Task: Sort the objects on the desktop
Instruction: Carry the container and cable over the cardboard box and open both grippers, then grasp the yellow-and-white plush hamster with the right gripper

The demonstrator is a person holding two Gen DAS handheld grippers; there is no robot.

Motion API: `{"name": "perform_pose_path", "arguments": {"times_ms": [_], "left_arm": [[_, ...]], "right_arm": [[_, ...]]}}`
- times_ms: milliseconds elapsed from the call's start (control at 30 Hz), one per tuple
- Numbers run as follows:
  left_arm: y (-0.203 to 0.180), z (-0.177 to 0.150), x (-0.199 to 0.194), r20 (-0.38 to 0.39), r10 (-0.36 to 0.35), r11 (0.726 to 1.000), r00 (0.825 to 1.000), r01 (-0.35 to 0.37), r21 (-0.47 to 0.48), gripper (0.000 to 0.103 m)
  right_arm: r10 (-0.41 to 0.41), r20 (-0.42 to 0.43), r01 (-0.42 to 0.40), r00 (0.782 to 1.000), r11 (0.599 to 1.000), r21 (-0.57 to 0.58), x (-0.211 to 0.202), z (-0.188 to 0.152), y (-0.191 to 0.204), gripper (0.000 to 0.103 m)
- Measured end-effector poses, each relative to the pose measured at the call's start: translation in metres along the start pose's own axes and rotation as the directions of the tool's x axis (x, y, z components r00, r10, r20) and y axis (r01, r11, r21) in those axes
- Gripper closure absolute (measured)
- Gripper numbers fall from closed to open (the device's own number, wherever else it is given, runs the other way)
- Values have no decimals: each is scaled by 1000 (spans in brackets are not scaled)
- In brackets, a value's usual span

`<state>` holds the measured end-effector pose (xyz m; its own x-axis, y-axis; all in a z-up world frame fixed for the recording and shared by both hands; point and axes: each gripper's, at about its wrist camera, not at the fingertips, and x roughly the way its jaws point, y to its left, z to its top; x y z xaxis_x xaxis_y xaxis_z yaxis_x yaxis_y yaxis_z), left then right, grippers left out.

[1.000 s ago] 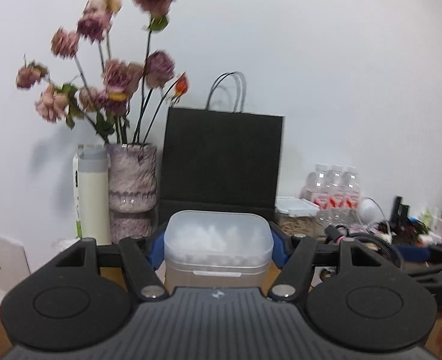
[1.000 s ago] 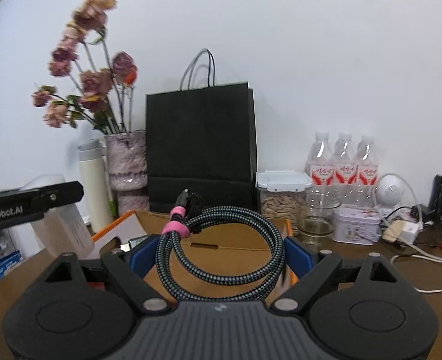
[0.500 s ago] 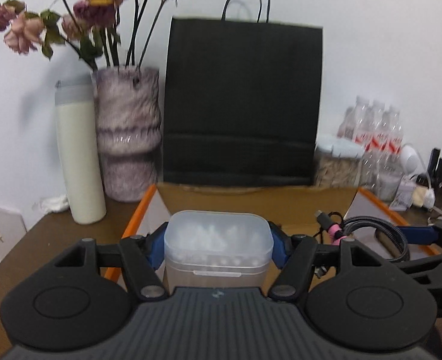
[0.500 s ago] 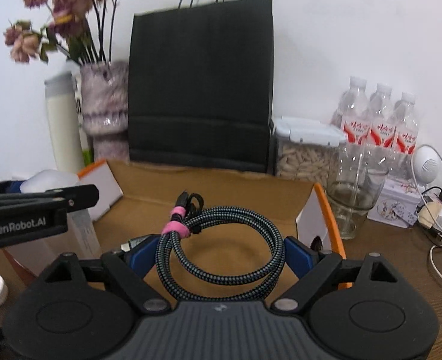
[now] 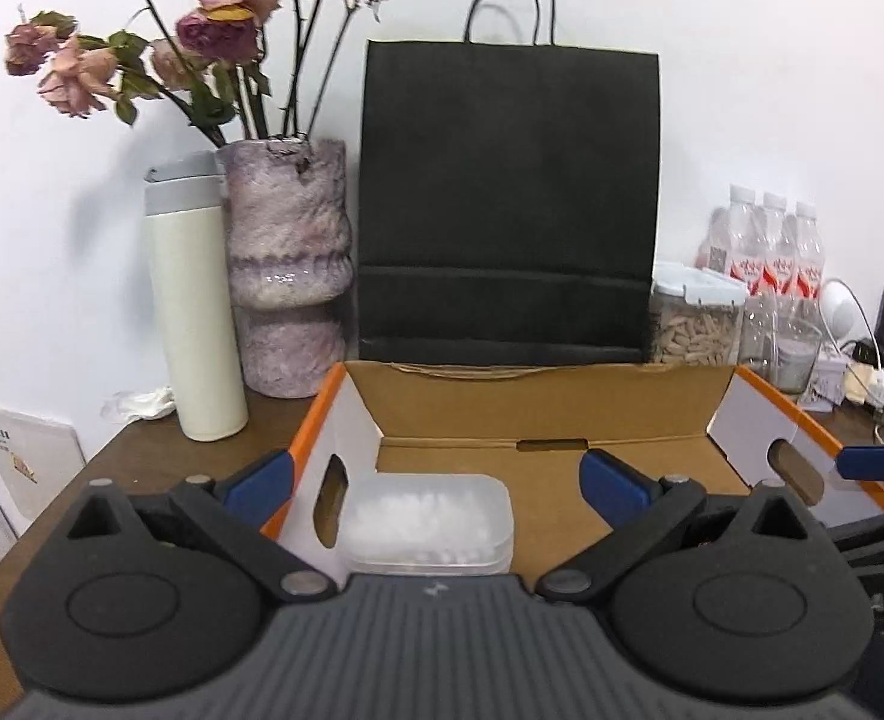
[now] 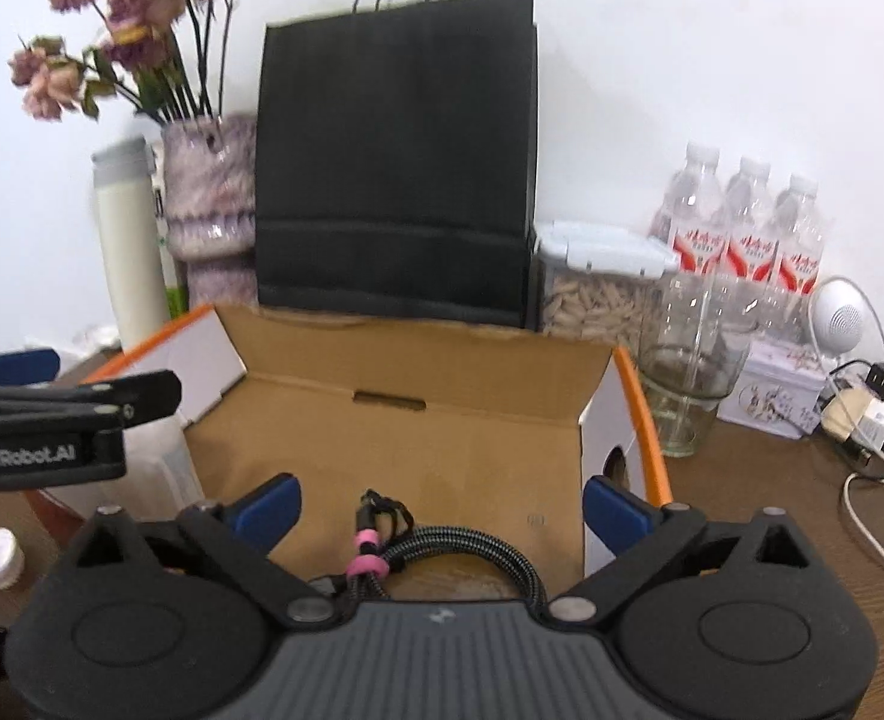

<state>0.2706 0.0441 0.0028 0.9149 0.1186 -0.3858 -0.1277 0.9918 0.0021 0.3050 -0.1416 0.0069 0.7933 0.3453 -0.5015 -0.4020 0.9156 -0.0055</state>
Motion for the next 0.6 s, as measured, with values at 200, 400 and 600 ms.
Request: {"name": "perform_pose_path", "arguments": {"times_ms": [200,400,600], "left_arm": [[12,3,-30,41,-3,999,999,5,-44,0],[25,-4,-68,54,12,999,998,-10,-35,0],[35,-21,-110,37,16,1000,999,-15,-11,0]], "right_arm": [[-3,41,2,999,1000,7,-33,-3,-6,2],[-10,56,10,998,1000,-2,-71,-19,-8,2],[15,50,-14,999,1000,-16,-114,-41,-2,1]]}}
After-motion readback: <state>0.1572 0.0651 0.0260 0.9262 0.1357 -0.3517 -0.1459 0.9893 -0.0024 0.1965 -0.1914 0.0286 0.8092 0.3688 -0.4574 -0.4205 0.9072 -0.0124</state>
